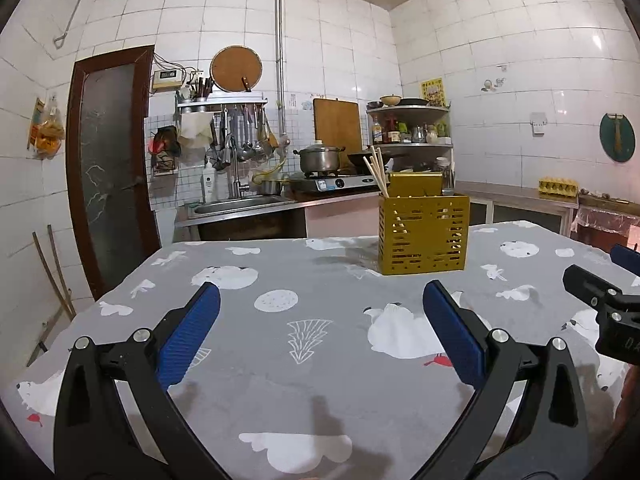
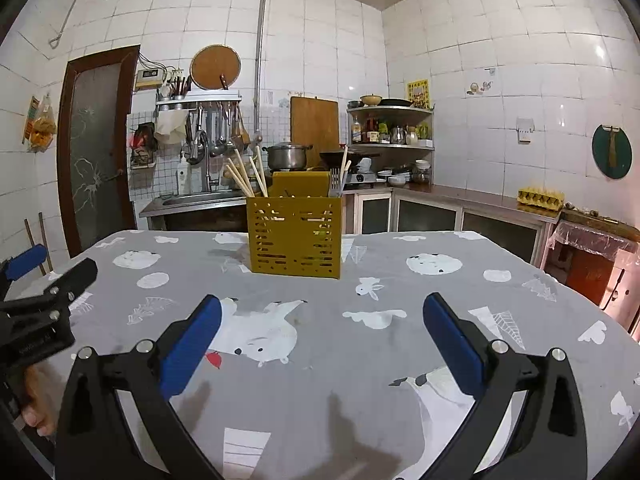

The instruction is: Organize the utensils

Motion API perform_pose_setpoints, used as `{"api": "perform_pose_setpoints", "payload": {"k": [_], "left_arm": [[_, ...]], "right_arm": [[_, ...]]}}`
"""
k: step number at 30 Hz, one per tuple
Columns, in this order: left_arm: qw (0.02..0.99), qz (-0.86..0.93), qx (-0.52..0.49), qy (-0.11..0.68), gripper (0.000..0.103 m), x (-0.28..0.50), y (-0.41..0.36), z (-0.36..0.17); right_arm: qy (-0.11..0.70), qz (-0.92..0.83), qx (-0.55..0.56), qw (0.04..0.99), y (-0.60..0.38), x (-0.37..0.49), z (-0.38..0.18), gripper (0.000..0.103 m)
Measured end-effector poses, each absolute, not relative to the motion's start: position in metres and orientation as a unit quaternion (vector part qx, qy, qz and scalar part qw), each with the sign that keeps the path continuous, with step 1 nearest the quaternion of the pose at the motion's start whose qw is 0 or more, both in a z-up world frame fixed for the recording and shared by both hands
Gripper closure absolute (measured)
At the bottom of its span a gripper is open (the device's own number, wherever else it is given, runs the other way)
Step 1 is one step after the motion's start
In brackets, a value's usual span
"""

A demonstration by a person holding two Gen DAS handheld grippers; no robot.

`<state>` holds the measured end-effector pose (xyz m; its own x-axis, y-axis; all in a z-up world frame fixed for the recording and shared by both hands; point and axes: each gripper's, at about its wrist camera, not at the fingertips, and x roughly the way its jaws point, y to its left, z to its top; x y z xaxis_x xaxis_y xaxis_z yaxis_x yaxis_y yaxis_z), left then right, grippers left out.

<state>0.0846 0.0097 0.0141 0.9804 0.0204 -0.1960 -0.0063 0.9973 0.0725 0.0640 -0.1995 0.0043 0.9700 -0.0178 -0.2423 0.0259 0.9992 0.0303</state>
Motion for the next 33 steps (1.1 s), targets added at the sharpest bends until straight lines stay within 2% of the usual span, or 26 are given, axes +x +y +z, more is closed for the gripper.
{"api": "perform_pose_setpoints", "payload": {"k": [33], "left_arm": [[0.995, 0.014, 0.006, 0.101, 0.005, 0.087, 0.024, 0.014]], "right_arm": [[0.121, -0.01, 0.006, 0.993, -0.194, 0.063, 0.001, 0.004]]}}
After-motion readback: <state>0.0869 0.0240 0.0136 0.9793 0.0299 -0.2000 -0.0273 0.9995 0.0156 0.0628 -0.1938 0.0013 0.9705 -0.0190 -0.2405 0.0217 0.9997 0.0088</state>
